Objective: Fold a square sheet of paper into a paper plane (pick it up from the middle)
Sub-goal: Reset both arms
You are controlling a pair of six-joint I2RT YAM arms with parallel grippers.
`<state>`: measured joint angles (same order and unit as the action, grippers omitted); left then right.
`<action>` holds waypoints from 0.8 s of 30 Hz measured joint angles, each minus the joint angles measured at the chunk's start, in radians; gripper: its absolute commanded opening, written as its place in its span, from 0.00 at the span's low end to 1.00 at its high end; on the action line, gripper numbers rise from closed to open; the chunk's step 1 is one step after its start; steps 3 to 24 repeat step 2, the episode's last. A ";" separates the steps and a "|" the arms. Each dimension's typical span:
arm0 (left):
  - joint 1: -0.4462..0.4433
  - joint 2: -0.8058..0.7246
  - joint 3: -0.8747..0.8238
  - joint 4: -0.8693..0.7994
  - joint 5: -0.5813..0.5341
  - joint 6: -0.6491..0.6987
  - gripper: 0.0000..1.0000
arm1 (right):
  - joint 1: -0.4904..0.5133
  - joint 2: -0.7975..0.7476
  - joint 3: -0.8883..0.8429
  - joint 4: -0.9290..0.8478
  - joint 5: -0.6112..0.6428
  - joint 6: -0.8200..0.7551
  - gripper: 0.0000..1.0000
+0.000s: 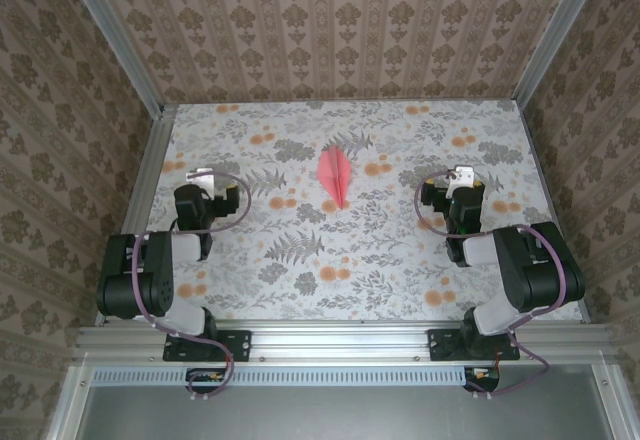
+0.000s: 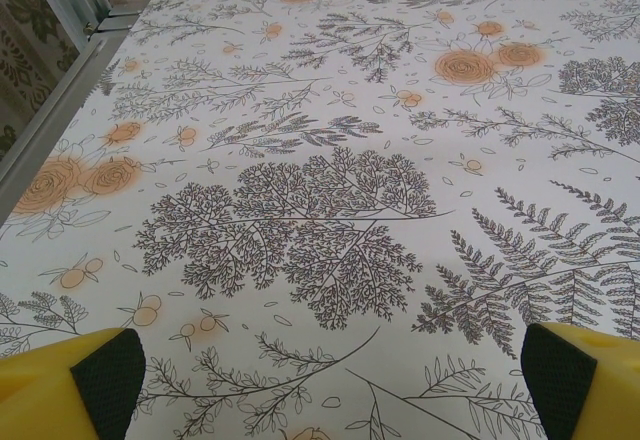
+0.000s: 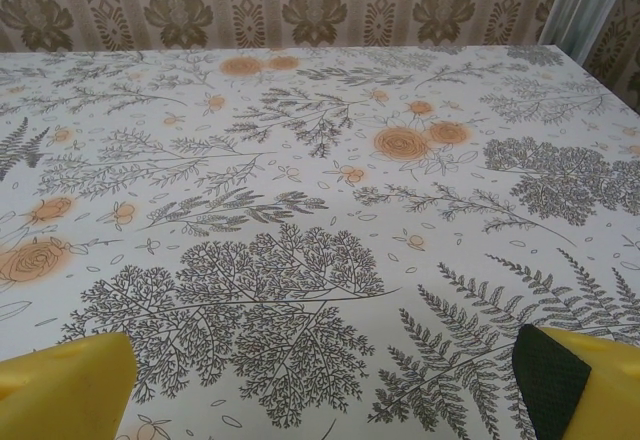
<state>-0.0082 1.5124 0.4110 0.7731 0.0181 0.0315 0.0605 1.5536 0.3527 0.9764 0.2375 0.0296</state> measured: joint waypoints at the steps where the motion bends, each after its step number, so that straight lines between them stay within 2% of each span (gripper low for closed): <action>1: 0.000 0.000 0.000 -0.001 0.000 0.000 1.00 | 0.000 0.000 0.000 0.000 0.000 0.000 1.00; 24: 0.000 0.000 0.000 -0.002 0.000 0.000 1.00 | 0.000 0.000 0.000 0.000 -0.002 0.000 1.00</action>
